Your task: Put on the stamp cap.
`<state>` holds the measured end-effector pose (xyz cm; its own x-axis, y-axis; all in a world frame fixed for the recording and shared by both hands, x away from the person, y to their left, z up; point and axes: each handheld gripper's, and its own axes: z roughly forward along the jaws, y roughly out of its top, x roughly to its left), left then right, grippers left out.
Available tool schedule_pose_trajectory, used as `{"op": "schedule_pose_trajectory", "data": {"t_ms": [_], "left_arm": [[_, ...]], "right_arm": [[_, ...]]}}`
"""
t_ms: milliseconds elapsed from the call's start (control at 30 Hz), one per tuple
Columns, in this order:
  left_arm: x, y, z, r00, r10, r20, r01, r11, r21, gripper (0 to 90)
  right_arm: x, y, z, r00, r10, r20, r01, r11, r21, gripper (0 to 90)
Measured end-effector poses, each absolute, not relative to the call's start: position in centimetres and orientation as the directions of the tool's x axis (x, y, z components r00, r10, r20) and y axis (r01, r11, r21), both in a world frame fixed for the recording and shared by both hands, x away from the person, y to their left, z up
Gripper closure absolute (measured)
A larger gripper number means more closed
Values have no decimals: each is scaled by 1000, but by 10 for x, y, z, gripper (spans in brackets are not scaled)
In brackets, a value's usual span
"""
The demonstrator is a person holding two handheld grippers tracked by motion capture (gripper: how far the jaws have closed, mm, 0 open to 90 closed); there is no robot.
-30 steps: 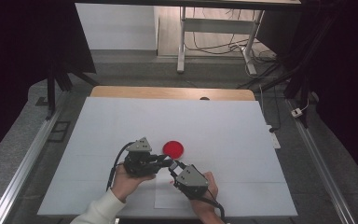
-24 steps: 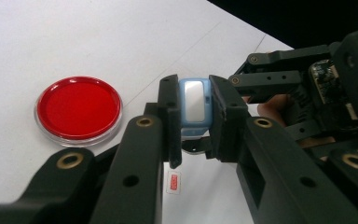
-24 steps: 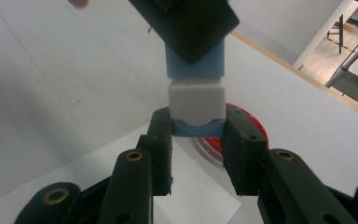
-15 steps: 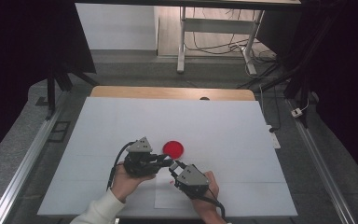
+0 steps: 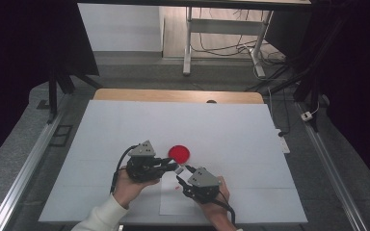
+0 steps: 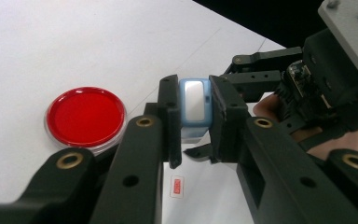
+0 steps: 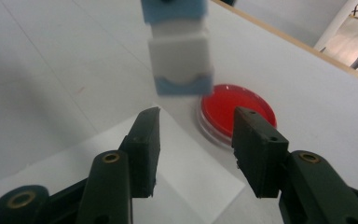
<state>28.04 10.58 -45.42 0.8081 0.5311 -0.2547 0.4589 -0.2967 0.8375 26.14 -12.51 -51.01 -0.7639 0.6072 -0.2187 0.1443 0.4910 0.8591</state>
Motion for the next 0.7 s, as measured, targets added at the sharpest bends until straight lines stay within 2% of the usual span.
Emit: {"op": "schedule_pose_trajectory", "data": {"t_ms": [233, 700], "left_arm": [[281, 108, -454, 806, 538, -247, 457, -300, 837, 759], [281, 113, -452, 806, 544, -234, 448, -301, 842, 758]], "right_arm": [[266, -152, -510, -769, 615, -176, 187, 479, 858, 493], [271, -224, -509, -709, 694, -122, 288, 444, 848, 490]]}}
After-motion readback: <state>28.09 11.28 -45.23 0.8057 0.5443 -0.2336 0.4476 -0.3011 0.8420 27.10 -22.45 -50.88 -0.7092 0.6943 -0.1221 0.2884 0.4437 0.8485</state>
